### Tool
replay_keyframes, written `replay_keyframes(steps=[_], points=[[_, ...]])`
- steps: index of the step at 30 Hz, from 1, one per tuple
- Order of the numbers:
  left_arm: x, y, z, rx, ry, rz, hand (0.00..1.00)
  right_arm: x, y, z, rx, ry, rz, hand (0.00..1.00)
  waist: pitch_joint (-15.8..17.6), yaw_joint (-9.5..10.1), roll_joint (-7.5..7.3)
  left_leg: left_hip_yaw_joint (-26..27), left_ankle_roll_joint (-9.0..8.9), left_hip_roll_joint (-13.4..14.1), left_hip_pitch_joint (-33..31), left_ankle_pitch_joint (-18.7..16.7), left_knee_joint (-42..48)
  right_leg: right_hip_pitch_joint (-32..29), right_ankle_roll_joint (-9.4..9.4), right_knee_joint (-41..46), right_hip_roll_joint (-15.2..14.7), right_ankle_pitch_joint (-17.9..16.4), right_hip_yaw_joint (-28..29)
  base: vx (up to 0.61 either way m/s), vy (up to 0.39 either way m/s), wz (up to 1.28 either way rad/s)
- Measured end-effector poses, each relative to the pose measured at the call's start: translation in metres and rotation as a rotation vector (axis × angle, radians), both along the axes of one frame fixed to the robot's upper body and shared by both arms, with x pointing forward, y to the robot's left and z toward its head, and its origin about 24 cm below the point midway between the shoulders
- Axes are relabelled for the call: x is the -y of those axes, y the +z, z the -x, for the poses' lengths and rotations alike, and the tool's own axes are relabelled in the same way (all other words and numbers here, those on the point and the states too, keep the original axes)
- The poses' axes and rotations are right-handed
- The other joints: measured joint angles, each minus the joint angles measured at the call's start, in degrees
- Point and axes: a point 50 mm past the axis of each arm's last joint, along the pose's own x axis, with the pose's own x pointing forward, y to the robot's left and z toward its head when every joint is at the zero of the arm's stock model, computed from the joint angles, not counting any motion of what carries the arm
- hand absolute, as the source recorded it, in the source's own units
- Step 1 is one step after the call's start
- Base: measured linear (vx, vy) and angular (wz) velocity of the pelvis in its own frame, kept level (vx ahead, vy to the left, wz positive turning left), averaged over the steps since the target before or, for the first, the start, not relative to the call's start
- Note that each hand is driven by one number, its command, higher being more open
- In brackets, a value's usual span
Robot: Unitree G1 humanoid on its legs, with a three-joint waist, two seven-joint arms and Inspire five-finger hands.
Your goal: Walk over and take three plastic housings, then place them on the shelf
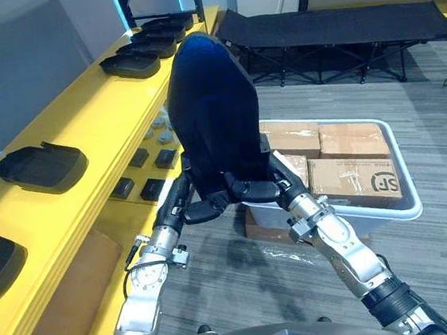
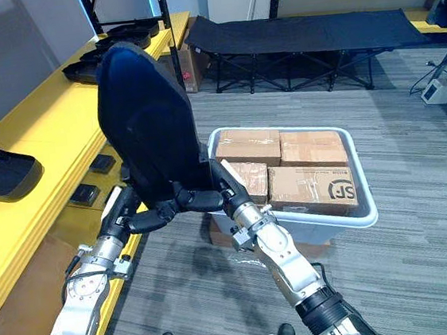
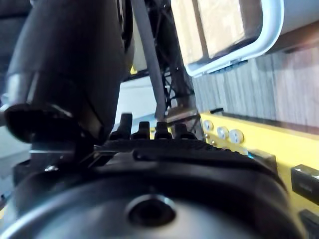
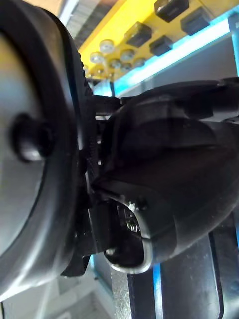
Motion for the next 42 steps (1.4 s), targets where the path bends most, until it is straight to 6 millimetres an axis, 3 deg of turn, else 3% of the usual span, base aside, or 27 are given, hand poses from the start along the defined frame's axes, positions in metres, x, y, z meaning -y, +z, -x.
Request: replay_keyframes(steps=[5, 14, 26, 27, 42], points=[[-0.0027, -0.0002, 0.0013, 0.052, 0.070, 0.034, 0.00, -0.0033, 0.0007, -0.0001, 0.000, -0.003, -0.018, 0.00, 0.1, 0.15, 0.02, 0.0, -0.01, 0.0, 0.0, 0.0, -0.1, 0.0, 0.05, 0.0, 0.0, -0.1, -0.1, 0.00, 0.000, 0.00], [0.0048, -0.0011, 0.0029, 0.033, -0.055, 0.202, 0.00, -0.0026, 0.0046, -0.0020, 0.021, -0.021, -0.051, 0.00, 1.3, -0.08, 0.03, -0.1, -0.06, 0.0, 0.2, -0.1, -0.1, 0.2, 0.10, 0.0, 0.0, -0.2, -0.1, 0.00, 0.000, 0.00], [0.0016, 0.0002, 0.0035, 0.033, -0.112, 0.272, 0.00, -0.0037, 0.0092, -0.0009, 0.066, 0.006, -0.067, 0.00, 1.8, -0.04, -0.43, 0.5, -0.10, 0.0, 0.8, -0.2, -0.1, 0.3, 0.08, 0.0, 0.0, -0.2, 0.3, 0.00, 0.001, -0.01], [0.0015, 0.0002, 0.0036, 0.033, -0.113, 0.271, 1.00, -0.0037, 0.0092, -0.0009, 0.066, 0.006, -0.067, 0.00, 1.8, -0.07, -0.44, 0.5, -0.10, 0.0, 0.8, -0.2, -0.1, 0.3, 0.08, 0.0, 0.0, -0.2, 0.3, 0.00, 0.000, 0.00], [0.0031, -0.0023, 0.0099, -0.008, -0.203, 0.243, 1.00, -0.0064, 0.0086, 0.0001, 0.064, 0.023, -0.065, 0.00, 1.8, -0.02, -0.44, 0.5, -0.09, 0.0, 0.8, -0.2, -0.1, 0.3, 0.08, 0.0, 0.0, -0.2, 0.4, 0.00, 0.000, 0.00]])
